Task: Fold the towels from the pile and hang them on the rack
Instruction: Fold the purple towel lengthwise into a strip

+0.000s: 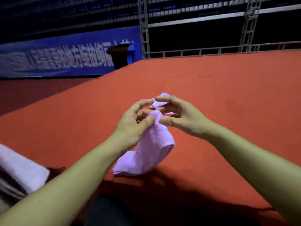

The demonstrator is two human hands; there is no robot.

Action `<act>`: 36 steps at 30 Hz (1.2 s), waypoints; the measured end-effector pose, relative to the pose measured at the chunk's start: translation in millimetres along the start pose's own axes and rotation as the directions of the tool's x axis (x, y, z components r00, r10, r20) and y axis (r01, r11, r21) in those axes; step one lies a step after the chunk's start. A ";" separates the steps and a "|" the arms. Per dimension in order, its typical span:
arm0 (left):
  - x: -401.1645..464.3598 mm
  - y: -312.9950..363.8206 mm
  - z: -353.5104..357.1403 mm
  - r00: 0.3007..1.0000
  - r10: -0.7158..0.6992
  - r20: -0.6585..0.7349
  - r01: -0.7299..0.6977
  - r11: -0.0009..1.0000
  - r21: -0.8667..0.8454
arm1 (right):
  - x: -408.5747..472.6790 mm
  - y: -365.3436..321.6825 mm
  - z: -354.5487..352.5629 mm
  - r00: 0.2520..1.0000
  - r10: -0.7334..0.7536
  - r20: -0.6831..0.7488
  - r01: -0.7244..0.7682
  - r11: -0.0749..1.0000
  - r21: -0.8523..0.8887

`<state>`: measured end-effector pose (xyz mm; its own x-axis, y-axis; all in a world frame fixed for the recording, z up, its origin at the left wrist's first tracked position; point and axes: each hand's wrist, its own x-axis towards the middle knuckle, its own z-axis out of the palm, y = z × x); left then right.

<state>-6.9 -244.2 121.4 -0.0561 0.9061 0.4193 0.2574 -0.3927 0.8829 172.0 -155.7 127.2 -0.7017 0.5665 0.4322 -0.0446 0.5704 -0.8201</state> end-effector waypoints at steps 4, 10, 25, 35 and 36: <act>-37.0 51.9 -59.0 0.975 0.041 -0.217 -0.047 0.999 -0.020 | 54.2 -55.4 40.9 0.978 -0.107 0.177 0.068 0.975 0.214; -111.1 114.4 -102.4 0.903 0.025 -0.429 0.022 0.994 0.105 | 84.4 -118.6 117.7 0.860 -0.270 0.434 0.046 0.886 0.462; -350.0 220.1 -140.9 0.621 -0.139 -0.771 0.426 0.886 0.184 | 25.8 -227.9 319.8 0.435 -0.445 0.783 -0.121 0.833 0.540; -433.7 253.7 -188.2 0.423 -0.137 -0.895 0.451 0.889 0.077 | 3.4 -286.0 420.6 0.406 -0.473 0.782 -0.162 0.805 0.571; -436.4 255.6 -193.5 0.418 -0.131 -0.899 0.438 0.896 0.073 | 4.9 -287.1 426.8 0.414 -0.471 0.779 -0.173 0.800 0.575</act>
<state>-103.2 -770.5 204.9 -0.9243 0.2886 0.2499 0.2770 0.0563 0.9592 -122.2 -570.6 204.7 -0.8235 -0.4976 0.2724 -0.3227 0.0160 -0.9464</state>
